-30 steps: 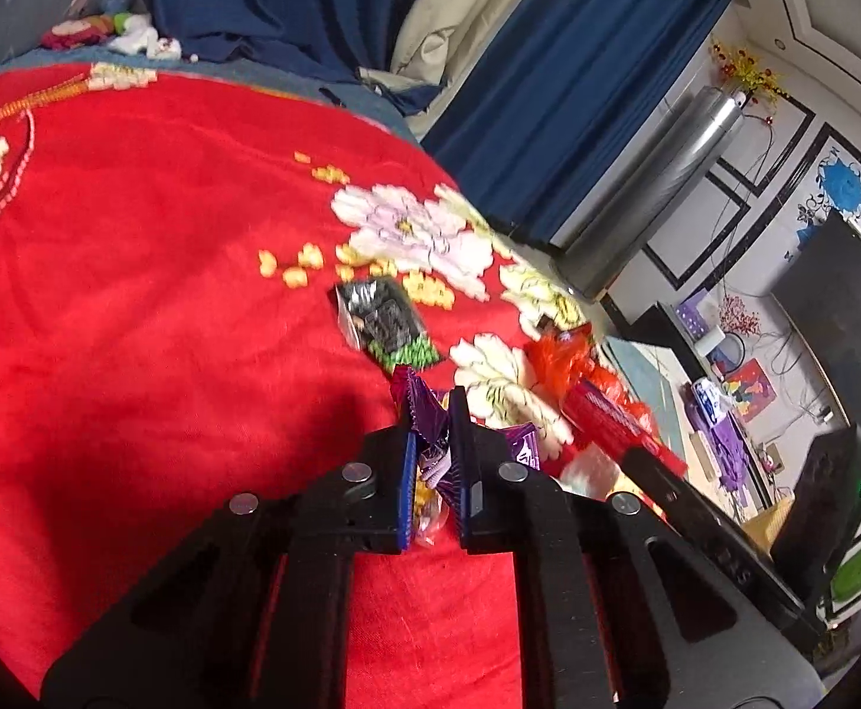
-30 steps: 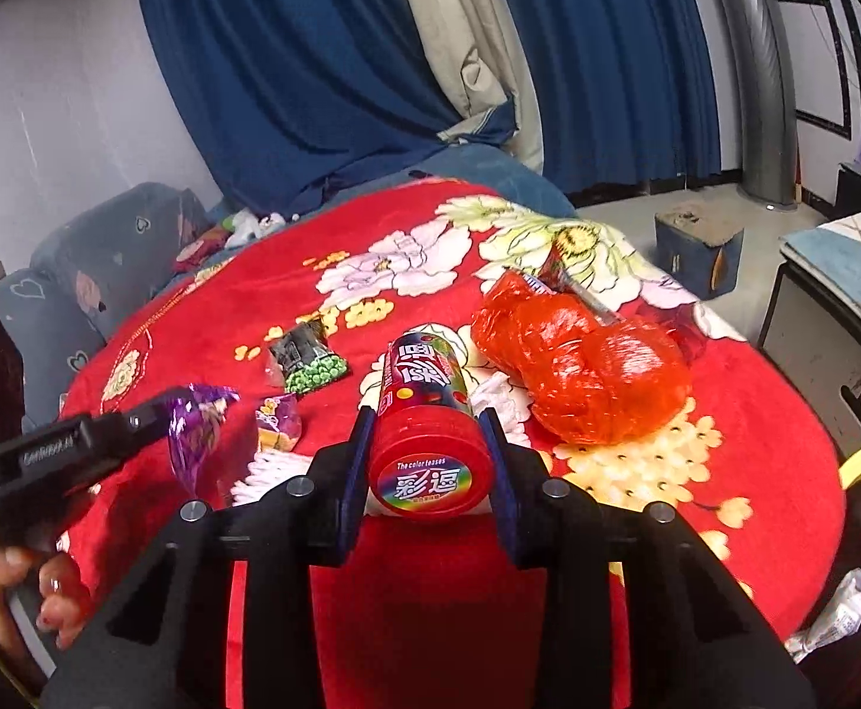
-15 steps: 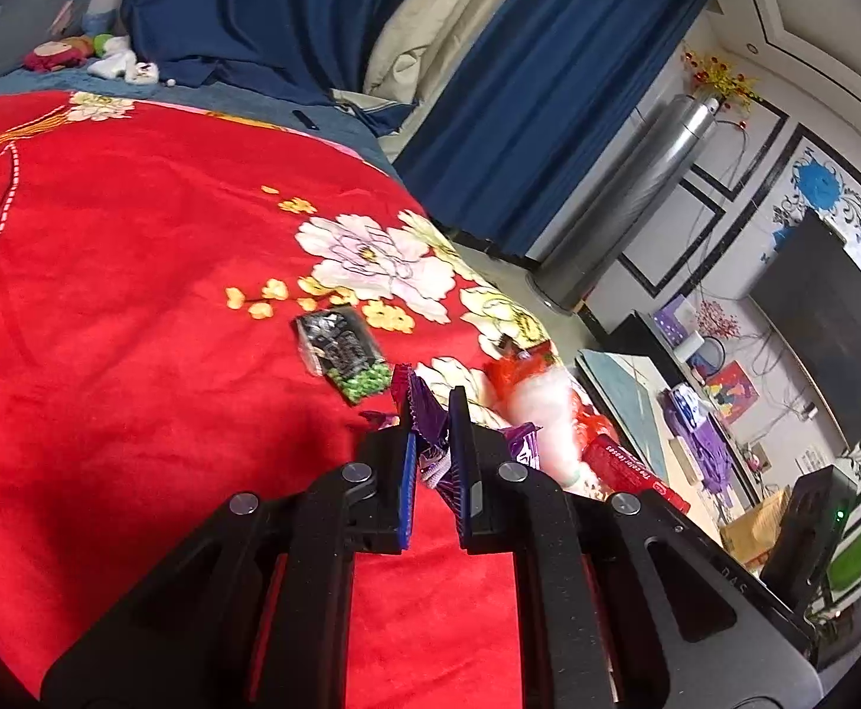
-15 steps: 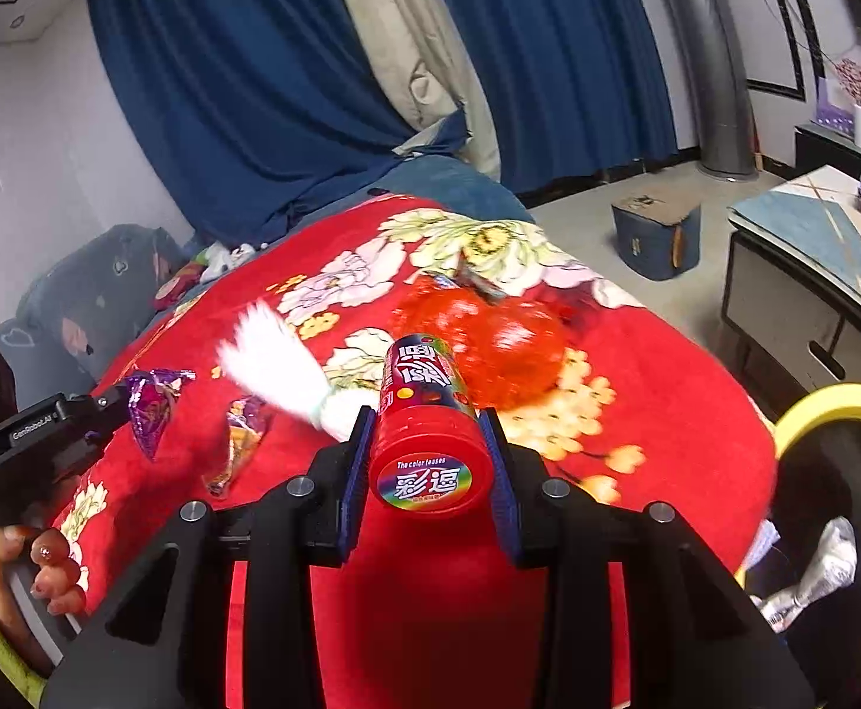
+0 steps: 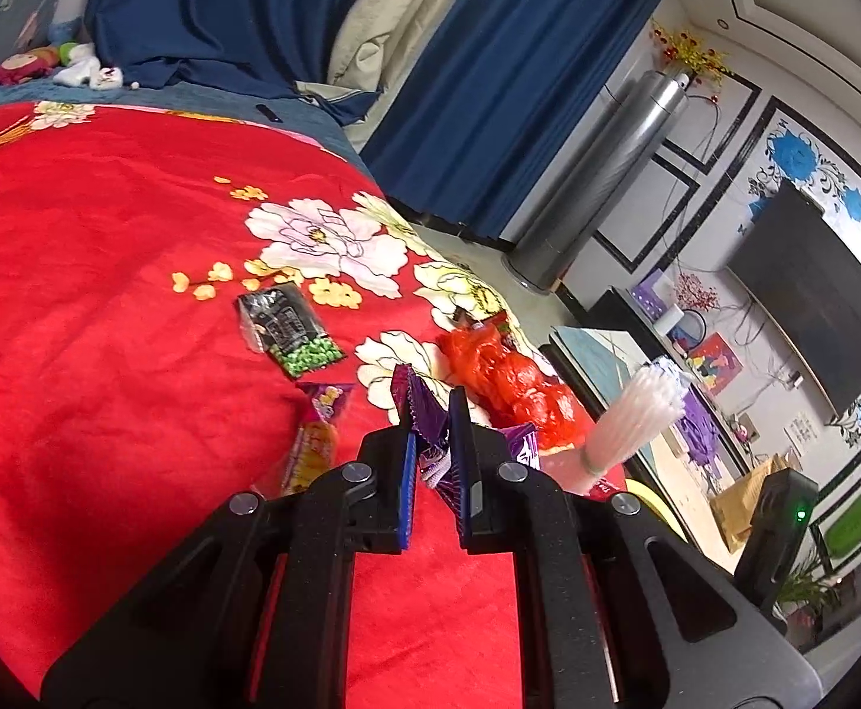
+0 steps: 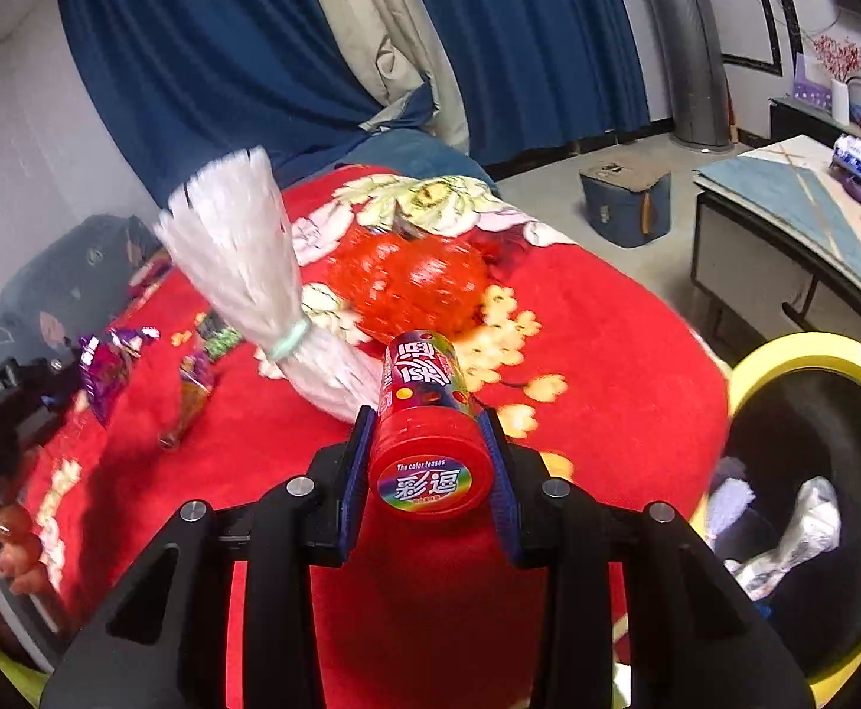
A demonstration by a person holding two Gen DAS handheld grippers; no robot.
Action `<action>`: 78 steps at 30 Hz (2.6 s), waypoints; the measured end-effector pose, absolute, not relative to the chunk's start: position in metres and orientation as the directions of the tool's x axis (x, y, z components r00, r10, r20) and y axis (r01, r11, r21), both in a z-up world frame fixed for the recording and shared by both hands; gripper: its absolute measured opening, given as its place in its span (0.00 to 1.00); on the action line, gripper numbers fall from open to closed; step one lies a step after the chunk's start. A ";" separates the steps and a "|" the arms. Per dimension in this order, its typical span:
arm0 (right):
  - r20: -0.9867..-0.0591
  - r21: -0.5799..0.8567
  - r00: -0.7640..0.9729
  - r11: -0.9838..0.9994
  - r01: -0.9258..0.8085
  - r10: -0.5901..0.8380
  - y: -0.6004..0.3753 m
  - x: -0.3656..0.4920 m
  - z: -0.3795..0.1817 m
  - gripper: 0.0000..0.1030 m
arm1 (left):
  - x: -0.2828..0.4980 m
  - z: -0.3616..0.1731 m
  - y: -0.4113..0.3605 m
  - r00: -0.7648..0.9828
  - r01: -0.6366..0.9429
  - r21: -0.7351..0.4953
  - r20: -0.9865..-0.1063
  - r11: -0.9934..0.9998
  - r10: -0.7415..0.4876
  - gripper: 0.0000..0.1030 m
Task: Collect trash
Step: 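Carry the purple wrapper and red candy tube over the yellow bin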
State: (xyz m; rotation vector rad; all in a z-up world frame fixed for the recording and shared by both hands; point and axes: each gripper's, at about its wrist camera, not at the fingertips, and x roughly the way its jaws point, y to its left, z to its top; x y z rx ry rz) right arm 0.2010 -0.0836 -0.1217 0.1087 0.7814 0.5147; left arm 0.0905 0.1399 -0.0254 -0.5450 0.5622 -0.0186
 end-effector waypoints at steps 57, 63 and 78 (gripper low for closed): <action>-0.558 0.312 0.804 0.950 -0.025 0.205 -0.311 0.171 -0.107 0.32 | 0.135 -0.007 -0.092 0.740 0.356 -0.306 -0.484 0.883 -0.467 0.05; -0.560 0.290 0.815 0.957 0.026 0.147 -0.329 0.168 -0.109 0.32 | 0.140 -0.018 -0.117 0.712 0.396 -0.288 -0.503 0.872 -0.490 0.06; -0.602 0.275 0.792 0.957 0.093 0.096 -0.352 0.173 -0.120 0.32 | 0.152 -0.061 -0.176 0.616 0.490 -0.254 -0.576 0.834 -0.538 0.06</action>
